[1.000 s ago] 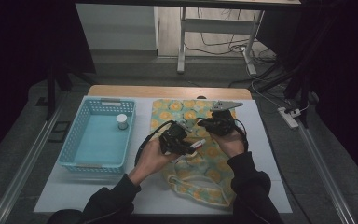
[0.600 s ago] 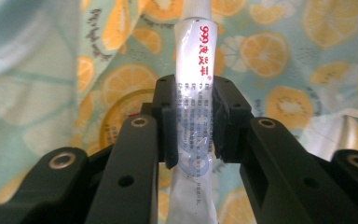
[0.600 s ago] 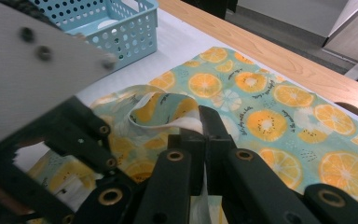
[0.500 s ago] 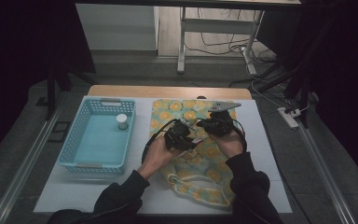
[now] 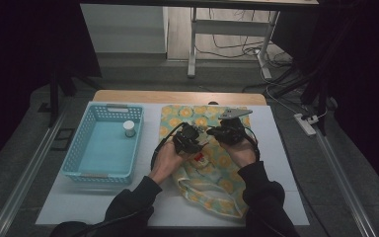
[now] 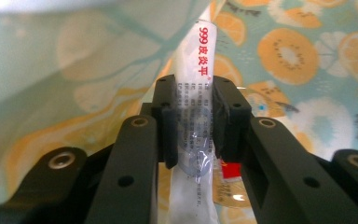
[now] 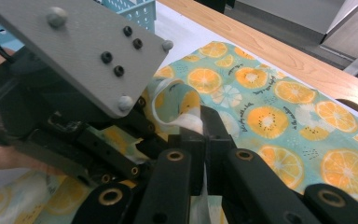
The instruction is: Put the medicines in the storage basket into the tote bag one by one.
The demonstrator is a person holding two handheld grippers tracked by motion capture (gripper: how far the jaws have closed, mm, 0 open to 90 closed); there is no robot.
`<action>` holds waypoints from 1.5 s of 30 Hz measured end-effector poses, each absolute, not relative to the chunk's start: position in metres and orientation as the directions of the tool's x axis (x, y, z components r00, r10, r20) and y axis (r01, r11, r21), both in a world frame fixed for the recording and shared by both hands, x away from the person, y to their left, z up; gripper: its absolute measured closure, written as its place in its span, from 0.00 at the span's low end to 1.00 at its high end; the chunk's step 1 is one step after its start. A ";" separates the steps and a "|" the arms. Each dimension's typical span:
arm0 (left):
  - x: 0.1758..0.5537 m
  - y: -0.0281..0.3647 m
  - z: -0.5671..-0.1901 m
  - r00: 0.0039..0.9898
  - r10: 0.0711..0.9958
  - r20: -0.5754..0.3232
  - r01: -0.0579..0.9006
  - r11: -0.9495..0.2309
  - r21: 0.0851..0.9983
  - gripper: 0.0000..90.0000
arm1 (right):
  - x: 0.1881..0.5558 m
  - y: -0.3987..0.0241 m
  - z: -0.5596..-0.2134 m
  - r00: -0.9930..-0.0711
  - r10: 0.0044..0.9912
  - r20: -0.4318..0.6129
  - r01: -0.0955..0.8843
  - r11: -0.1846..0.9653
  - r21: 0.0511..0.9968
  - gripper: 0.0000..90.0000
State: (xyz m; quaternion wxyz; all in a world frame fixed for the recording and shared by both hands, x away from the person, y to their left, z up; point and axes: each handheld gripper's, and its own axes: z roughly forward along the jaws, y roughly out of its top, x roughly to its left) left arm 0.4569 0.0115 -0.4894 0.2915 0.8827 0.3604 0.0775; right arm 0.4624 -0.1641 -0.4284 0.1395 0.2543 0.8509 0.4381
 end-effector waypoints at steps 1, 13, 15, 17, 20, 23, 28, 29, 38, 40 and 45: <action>0.458 0.012 -0.490 0.725 0.685 -0.076 0.595 -0.567 0.570 0.81 | 0.462 -0.164 -0.429 -0.832 0.555 -0.015 0.311 0.487 0.816 1.00; 0.455 0.016 -0.483 0.741 0.661 -0.116 0.585 -0.550 0.597 0.62 | 0.463 -0.166 -0.428 -0.827 0.562 -0.011 0.315 0.479 0.819 1.00; 0.454 0.017 -0.481 0.743 0.658 -0.121 0.584 -0.550 0.598 0.56 | 0.464 -0.167 -0.428 -0.827 0.562 -0.009 0.317 0.479 0.819 1.00; 0.451 0.020 -0.478 0.751 0.648 -0.129 0.577 -0.548 0.605 0.52 | 0.464 -0.166 -0.429 -0.827 0.562 -0.009 0.317 0.479 0.819 1.00; 0.446 0.022 -0.473 0.761 0.634 -0.137 0.565 -0.545 0.619 0.42 | 0.464 -0.166 -0.429 -0.828 0.561 -0.007 0.319 0.481 0.817 1.00; 0.441 0.024 -0.469 0.773 0.622 -0.127 0.546 -0.550 0.632 0.34 | 0.464 -0.167 -0.429 -0.826 0.563 -0.006 0.320 0.479 0.817 1.00; 0.434 0.034 -0.461 0.783 0.597 -0.175 0.547 -0.527 0.651 0.24 | 0.464 -0.168 -0.428 -0.826 0.563 -0.004 0.320 0.475 0.819 1.00; 0.434 0.035 -0.460 0.784 0.594 -0.182 0.549 -0.525 0.651 0.22 | 0.464 -0.168 -0.428 -0.826 0.563 -0.002 0.321 0.474 0.820 1.00; 0.427 0.057 -0.450 0.794 0.574 -0.201 0.537 -0.506 0.674 0.03 | 0.463 -0.168 -0.427 -0.828 0.560 -0.002 0.318 0.473 0.822 1.00; 0.427 0.064 -0.448 0.795 0.572 -0.202 0.534 -0.504 0.679 0.02 | 0.463 -0.169 -0.426 -0.829 0.559 -0.001 0.316 0.471 0.823 1.00; 0.426 0.083 -0.443 0.786 0.584 -0.202 0.537 -0.484 0.691 0.00 | 0.462 -0.168 -0.425 -0.832 0.555 0.000 0.314 0.469 0.825 1.00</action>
